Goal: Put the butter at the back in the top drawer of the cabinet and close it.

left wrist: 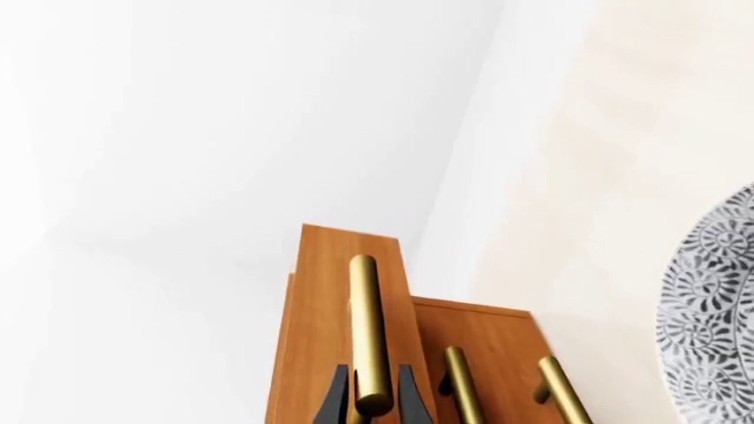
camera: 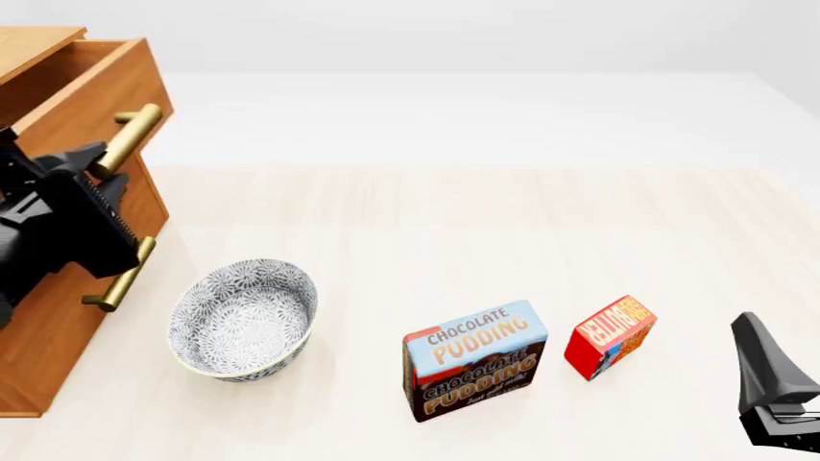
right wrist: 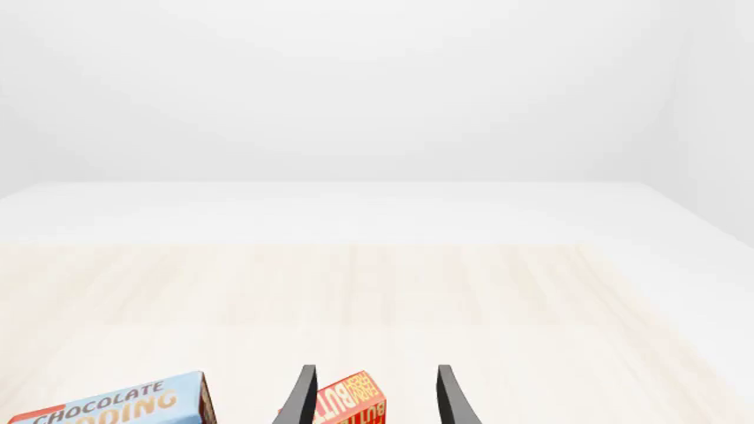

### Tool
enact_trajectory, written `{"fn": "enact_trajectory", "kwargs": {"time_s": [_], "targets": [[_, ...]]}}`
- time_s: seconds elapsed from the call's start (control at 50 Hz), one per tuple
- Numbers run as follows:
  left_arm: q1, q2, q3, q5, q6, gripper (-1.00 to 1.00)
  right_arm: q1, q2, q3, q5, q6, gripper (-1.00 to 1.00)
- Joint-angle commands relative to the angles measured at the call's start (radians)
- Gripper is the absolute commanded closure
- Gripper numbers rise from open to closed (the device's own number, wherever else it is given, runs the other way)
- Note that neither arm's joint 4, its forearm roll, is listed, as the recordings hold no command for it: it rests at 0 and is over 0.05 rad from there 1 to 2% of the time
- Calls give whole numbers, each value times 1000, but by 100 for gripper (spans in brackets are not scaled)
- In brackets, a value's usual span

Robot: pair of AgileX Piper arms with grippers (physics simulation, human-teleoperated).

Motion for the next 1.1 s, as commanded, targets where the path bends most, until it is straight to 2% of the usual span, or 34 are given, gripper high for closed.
{"fn": "enact_trajectory", "kwargs": {"time_s": [0.02,0.32,1.1], "targets": [[-59,109,12,43,-22,100,0,0,0,0,0,-100],[-65,143,29,0,-9,100,0,0,0,0,0,-100],[-63,160,57,-15,-3,100,0,0,0,0,0,-100]]}}
